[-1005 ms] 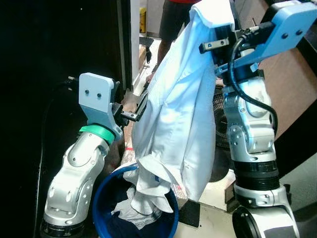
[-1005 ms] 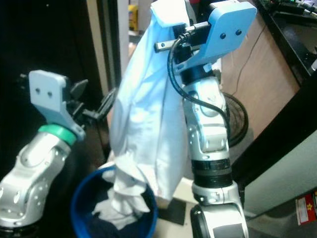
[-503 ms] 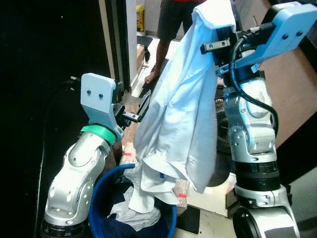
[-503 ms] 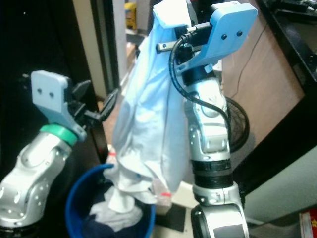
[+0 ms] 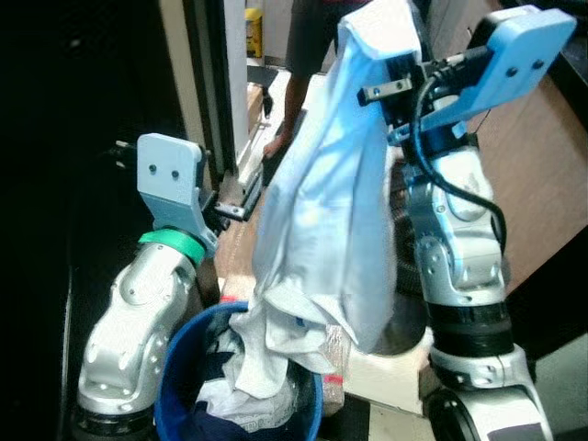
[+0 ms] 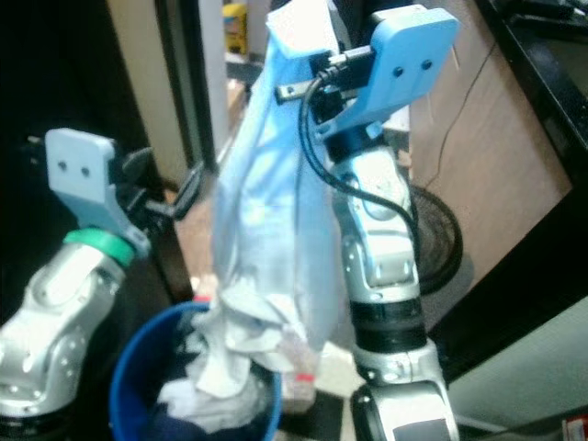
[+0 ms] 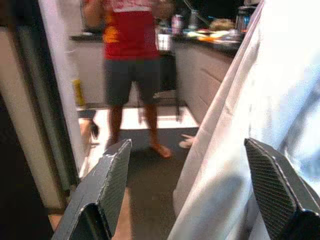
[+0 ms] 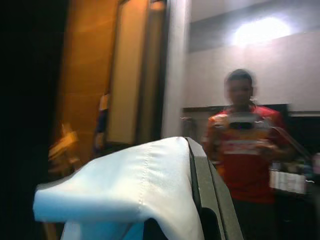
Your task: Clothes washing
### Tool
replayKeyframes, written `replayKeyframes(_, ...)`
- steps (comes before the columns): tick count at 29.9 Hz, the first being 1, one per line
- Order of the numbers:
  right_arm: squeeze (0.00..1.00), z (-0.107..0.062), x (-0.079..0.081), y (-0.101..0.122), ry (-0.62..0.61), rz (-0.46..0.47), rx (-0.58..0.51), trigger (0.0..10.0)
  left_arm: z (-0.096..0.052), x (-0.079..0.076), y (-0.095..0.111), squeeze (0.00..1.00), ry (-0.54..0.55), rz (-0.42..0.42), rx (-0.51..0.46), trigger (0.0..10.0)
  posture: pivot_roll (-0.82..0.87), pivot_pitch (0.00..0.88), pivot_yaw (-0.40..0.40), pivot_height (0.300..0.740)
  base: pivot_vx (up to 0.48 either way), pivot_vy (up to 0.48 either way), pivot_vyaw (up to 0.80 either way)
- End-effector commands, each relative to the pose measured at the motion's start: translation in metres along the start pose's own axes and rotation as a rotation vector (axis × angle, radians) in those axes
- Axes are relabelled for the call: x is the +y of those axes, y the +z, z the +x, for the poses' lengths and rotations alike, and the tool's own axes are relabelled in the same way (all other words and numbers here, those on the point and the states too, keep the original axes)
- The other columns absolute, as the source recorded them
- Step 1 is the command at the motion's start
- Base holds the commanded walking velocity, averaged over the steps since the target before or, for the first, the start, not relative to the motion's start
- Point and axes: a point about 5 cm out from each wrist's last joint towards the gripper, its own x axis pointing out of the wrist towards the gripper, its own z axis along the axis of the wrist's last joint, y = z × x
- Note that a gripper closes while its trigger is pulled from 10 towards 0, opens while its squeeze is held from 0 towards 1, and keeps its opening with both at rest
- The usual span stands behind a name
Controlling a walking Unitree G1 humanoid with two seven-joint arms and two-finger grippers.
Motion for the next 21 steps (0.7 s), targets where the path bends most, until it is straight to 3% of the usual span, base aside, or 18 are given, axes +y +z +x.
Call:
replayKeyframes(1, 0.0, 0.0034, 0.0066, 0.0082, 0.019, 0.009, -0.044, 10.0, -0.0026, 0.0054, 0.0001, 0.0, 0.024, 0.013, 0.004, 10.0, 0.1, 0.088, -0.009, 0.724, 0.326, 0.0, 0.0)
replayKeyframes(12, 0.0, 0.003, 0.0064, 0.0085, 0.018, 0.01, -0.044, 10.0, -0.0025, 0.0056, -0.0016, 0.0, 0.029, 0.011, 0.017, 10.0, 0.1, 0.089, -0.009, 0.724, 0.369, 0.0, 0.0)
replayKeyframes(21, 0.0, 0.0027, 0.0068, 0.0081, 0.02, 0.01, -0.042, 10.0, -0.0023, 0.0074, -0.0054, 0.0, 0.048, 0.023, 0.046, 10.0, 0.1, 0.088, -0.009, 0.724, 0.027, 0.0, 0.0)
